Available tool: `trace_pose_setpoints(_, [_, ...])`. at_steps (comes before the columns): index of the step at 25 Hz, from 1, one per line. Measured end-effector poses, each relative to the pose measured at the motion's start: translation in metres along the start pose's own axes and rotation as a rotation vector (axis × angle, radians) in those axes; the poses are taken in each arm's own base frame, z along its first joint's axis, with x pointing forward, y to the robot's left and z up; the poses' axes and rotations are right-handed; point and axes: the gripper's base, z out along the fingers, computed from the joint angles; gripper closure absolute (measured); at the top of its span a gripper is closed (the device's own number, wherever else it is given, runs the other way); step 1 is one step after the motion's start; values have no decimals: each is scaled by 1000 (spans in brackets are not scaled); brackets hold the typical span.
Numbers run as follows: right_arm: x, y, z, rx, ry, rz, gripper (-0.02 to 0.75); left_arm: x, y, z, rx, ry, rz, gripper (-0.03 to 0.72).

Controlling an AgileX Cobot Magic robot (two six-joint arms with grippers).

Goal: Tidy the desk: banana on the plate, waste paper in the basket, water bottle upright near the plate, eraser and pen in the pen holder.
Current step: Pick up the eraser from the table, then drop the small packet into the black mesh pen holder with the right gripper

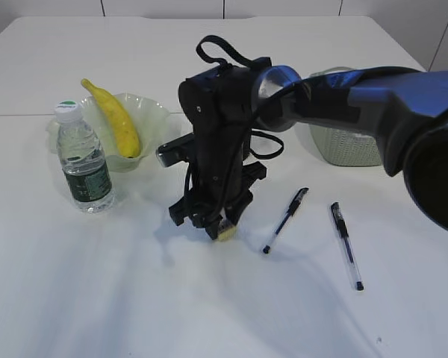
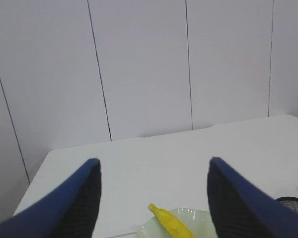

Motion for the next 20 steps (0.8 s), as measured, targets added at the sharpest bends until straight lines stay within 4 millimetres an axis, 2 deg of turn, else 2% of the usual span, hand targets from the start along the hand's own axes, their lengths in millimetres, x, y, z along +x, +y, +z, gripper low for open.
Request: trace_pose_setpoints(20, [-39,0,-93,-51,-316,24,453,0,0,0,0,0,0,214])
